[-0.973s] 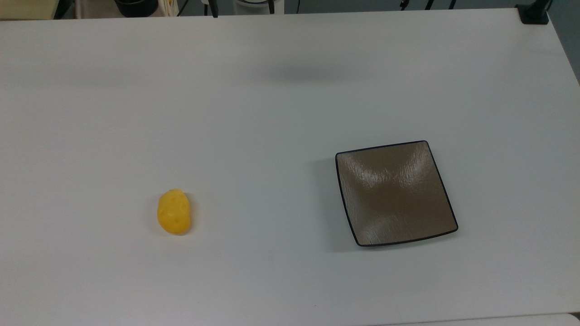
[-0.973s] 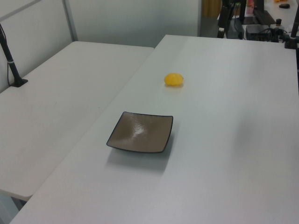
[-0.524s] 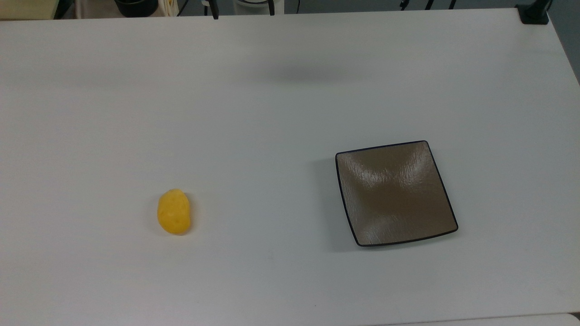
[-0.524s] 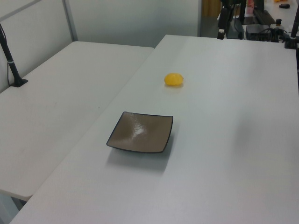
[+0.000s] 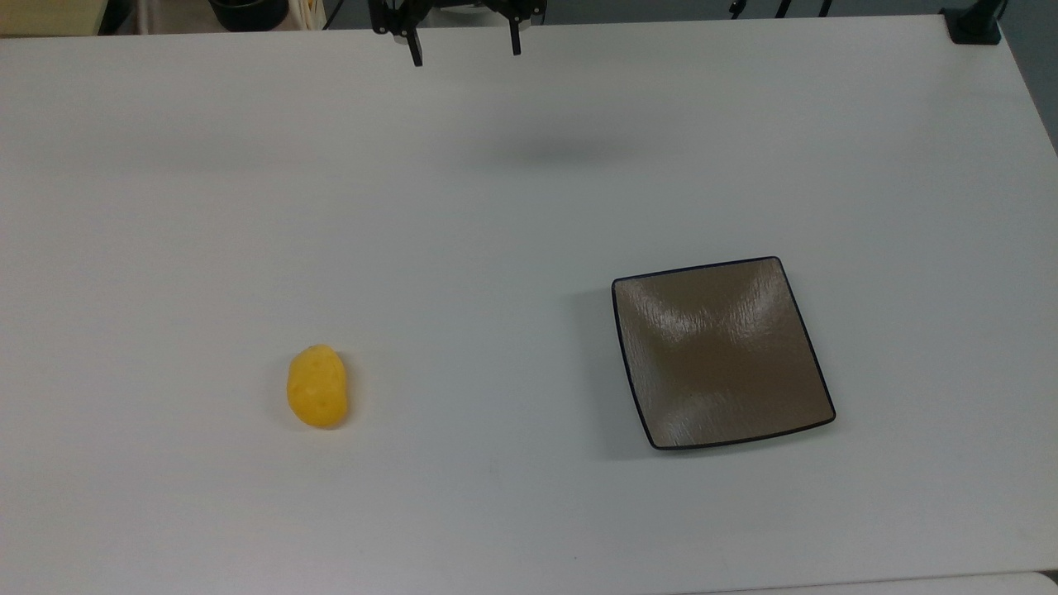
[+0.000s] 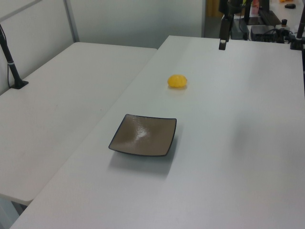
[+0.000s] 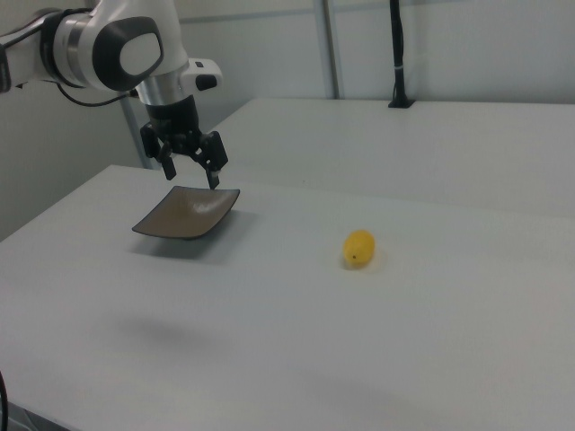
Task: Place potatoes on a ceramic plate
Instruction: 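Move the open gripper down over the yellow potato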
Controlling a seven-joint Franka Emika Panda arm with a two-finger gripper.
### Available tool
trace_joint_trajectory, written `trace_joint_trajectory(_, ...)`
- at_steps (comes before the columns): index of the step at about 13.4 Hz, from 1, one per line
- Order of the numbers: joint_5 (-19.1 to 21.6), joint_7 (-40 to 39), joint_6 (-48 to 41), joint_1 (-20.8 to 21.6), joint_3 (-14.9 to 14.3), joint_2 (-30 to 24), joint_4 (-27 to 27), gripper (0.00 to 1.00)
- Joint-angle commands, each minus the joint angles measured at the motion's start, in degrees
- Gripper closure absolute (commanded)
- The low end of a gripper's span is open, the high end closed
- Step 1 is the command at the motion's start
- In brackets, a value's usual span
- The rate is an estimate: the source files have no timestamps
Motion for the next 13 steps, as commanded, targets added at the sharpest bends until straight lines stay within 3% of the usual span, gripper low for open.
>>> trace_joint_trajectory(1,0.26,-0.98,0.72,-0.42,-0.52,5.24,6.37,0.01)
trace_joint_trajectory(8,1.32,-1.06,2.47,-7.80,-0.60,22.28,27.99,0.03)
trace_joint_trajectory(13,1.23,-10.18,11.52,-8.68,-0.95,30.02,28.36,0.01)
